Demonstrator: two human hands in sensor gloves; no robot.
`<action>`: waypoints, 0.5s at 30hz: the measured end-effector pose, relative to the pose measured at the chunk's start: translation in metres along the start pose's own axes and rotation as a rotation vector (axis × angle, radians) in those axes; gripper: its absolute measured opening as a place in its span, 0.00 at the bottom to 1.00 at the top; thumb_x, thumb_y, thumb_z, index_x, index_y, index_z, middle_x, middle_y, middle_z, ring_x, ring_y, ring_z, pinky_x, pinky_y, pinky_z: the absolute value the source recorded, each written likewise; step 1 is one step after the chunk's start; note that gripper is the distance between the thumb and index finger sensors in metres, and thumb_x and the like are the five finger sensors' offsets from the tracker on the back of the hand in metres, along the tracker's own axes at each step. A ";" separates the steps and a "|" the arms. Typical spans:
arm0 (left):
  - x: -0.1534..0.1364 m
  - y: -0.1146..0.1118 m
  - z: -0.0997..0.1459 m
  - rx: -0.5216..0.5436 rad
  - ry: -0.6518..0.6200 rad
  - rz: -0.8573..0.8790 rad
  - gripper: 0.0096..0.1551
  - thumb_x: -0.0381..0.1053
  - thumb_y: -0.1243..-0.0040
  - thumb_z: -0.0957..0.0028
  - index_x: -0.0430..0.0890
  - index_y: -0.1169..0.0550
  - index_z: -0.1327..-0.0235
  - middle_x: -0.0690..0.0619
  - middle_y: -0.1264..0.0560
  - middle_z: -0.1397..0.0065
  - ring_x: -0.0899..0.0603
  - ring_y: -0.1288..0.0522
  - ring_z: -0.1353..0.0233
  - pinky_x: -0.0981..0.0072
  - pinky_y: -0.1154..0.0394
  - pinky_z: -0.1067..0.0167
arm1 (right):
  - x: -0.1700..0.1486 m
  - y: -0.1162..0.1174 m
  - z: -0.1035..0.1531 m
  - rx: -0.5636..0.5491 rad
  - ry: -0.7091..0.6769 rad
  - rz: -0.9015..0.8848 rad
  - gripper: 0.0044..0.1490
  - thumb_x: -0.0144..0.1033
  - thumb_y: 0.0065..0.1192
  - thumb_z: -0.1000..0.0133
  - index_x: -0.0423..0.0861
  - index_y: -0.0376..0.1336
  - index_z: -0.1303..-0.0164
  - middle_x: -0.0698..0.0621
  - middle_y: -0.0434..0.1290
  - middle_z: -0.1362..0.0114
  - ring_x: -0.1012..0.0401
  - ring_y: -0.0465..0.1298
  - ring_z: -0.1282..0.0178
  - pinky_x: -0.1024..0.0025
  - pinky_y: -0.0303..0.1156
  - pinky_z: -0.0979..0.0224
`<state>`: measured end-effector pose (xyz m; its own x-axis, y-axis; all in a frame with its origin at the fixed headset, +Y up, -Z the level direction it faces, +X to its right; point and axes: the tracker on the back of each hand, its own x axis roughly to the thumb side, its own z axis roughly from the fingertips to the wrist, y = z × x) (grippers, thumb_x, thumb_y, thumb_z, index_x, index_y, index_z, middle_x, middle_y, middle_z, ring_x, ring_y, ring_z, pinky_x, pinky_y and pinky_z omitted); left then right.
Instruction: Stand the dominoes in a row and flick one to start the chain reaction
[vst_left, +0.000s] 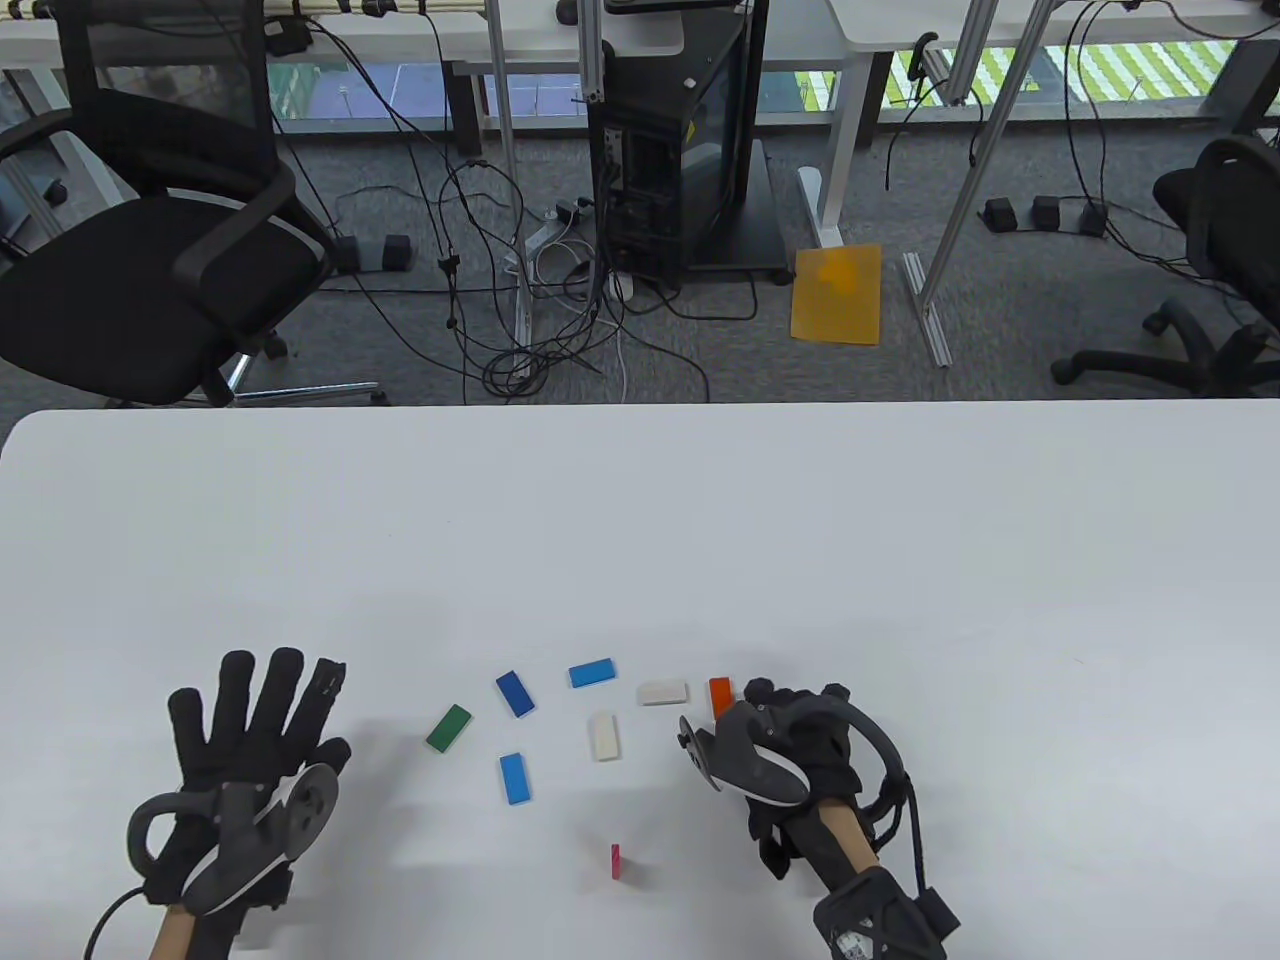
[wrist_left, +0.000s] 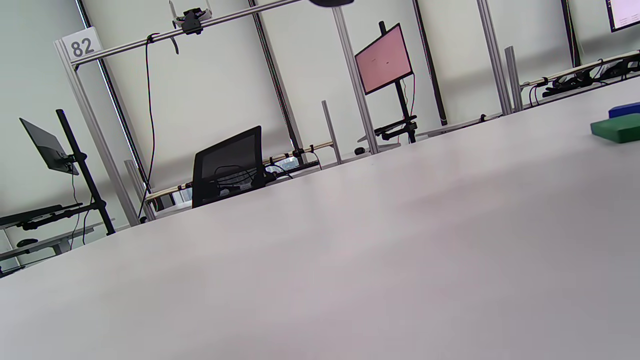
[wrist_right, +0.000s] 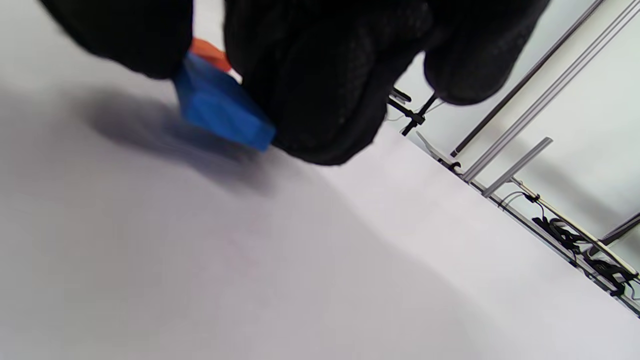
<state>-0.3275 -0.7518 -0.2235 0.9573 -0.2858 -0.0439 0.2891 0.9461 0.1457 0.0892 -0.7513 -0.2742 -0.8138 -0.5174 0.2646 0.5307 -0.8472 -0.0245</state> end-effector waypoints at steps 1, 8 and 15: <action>0.000 -0.001 0.000 -0.004 0.000 -0.004 0.41 0.71 0.88 0.53 0.69 0.55 0.19 0.60 0.48 0.08 0.38 0.54 0.09 0.30 0.59 0.21 | -0.003 -0.004 0.004 -0.025 0.015 -0.009 0.43 0.52 0.60 0.58 0.51 0.60 0.30 0.52 0.80 0.40 0.62 0.83 0.54 0.44 0.70 0.36; -0.001 0.000 0.000 -0.007 0.008 -0.012 0.42 0.71 0.88 0.53 0.69 0.56 0.19 0.60 0.48 0.08 0.38 0.55 0.09 0.31 0.59 0.21 | -0.022 -0.038 0.045 -0.175 -0.015 -0.197 0.33 0.52 0.59 0.58 0.57 0.68 0.41 0.49 0.80 0.40 0.61 0.83 0.55 0.42 0.71 0.37; -0.001 -0.001 0.000 -0.009 0.006 -0.015 0.42 0.71 0.88 0.53 0.69 0.56 0.19 0.60 0.49 0.08 0.38 0.55 0.09 0.31 0.59 0.21 | -0.012 -0.059 0.084 -0.362 -0.078 -0.215 0.30 0.53 0.61 0.58 0.55 0.68 0.47 0.52 0.80 0.40 0.66 0.83 0.58 0.44 0.72 0.37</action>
<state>-0.3290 -0.7521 -0.2238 0.9529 -0.2987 -0.0521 0.3031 0.9432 0.1360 0.0878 -0.6848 -0.1950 -0.8692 -0.3252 0.3725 0.2219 -0.9297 -0.2939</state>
